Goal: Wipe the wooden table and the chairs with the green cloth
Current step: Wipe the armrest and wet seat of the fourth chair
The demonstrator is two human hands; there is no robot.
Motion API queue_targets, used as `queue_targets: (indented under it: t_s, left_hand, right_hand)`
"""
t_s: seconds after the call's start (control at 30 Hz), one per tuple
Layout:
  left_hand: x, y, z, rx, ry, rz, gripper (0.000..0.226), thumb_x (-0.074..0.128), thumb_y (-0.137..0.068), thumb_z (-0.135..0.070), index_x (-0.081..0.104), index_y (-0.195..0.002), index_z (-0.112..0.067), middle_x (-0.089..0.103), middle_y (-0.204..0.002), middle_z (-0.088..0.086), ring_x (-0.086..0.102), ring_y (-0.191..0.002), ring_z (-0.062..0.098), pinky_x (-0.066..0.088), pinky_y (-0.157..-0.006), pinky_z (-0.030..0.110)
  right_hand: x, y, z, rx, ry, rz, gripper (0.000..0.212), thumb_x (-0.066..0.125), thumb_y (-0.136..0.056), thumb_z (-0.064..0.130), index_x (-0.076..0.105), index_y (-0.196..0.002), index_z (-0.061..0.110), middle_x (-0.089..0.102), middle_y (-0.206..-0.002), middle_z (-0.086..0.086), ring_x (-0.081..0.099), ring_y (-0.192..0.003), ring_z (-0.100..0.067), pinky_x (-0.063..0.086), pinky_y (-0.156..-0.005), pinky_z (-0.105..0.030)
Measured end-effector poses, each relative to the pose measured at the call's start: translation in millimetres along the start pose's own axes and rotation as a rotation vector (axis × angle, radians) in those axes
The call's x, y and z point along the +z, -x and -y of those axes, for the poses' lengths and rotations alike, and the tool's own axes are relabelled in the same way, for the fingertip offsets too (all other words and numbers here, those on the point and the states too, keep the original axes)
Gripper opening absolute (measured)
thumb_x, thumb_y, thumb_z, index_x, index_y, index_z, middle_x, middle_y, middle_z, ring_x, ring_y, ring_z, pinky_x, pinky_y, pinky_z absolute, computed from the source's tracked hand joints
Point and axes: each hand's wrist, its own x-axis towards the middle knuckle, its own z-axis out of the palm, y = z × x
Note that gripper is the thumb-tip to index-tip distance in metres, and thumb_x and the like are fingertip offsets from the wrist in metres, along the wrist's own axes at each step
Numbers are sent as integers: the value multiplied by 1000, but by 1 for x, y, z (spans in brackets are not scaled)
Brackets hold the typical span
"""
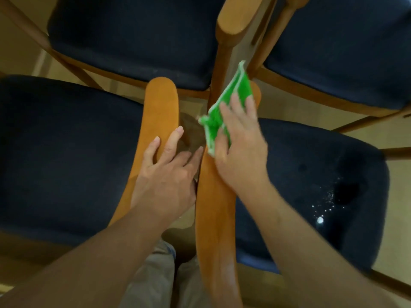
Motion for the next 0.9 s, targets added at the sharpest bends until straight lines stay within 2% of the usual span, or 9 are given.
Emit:
queue_targets:
  t_s: [0.13,0.23,0.3,0.33,0.4,0.53,0.7,0.8,0.9]
  left_hand:
    - [0,1,2,24,-1,2,49,40,-85,-43,66,-119,-19,69,-109,-1,27,-143,28,20,-110,52]
    - [1,2,5,53,-44,33,65,64,-78,-48,55,-134,-17,66,-114,-1,23,-144,28,16,-110,51]
    - [1,2,4,43,-30,32,65,70,-76,-43,54,-135,-18,67,-114,-2,23,-144,27,15,-111,50]
    - [1,1,4,29,-31,28,60,66,-80,-40,55,-135,-20,67,-113,-3,23,-144,27,16,-112,50]
    - [0,1,2,5,-39,22,53,53,-84,-37,56,-134,-23,68,-111,-5,23,-144,25,16,-112,50]
    - [1,0,1,-13,-42,7,52,38,-87,-38,57,-132,-23,69,-110,-4,23,-145,25,15,-113,50]
    - [1,-1,0,-13,-53,1,55,33,-87,-38,56,-134,-22,69,-111,-6,23,-144,25,15,-113,50]
    - [1,0,0,-13,-50,-5,53,34,-87,-36,57,-133,-21,69,-111,-5,25,-144,26,18,-113,51]
    - [2,0,0,-3,-52,-11,50,40,-88,-36,57,-132,-21,69,-113,-4,25,-144,26,19,-113,52]
  right_hand:
    - [-1,84,11,-28,-103,103,46,41,-92,21,55,-135,17,38,-149,8,16,-147,-6,6,-122,-36]
    - [-14,113,20,30,-233,110,41,45,-90,19,63,-126,18,56,-136,8,43,-135,-3,23,-119,-37]
    - [-36,104,32,161,-455,33,32,47,-90,18,66,-114,26,73,-101,12,65,-92,5,52,-93,-26]
    - [-48,92,37,248,-539,-23,27,49,-91,16,65,-106,32,71,-87,15,64,-73,5,54,-73,-16]
    - [-66,60,39,442,-721,-54,20,53,-93,13,61,-96,31,69,-83,17,66,-66,-1,52,-57,-14]
    - [-65,1,16,525,-649,-38,18,66,-84,24,55,-98,23,65,-89,5,67,-76,-9,57,-64,-26]
    - [-33,-26,10,221,-105,-178,40,65,-87,32,55,-124,16,48,-132,-9,50,-118,-13,41,-96,-14]
    - [-8,-12,9,91,43,-29,55,57,-95,34,42,-145,14,26,-157,-16,16,-148,-32,27,-117,-47]
    - [-7,2,3,54,31,14,53,55,-98,27,40,-147,15,24,-160,-11,10,-149,-27,24,-113,-34]
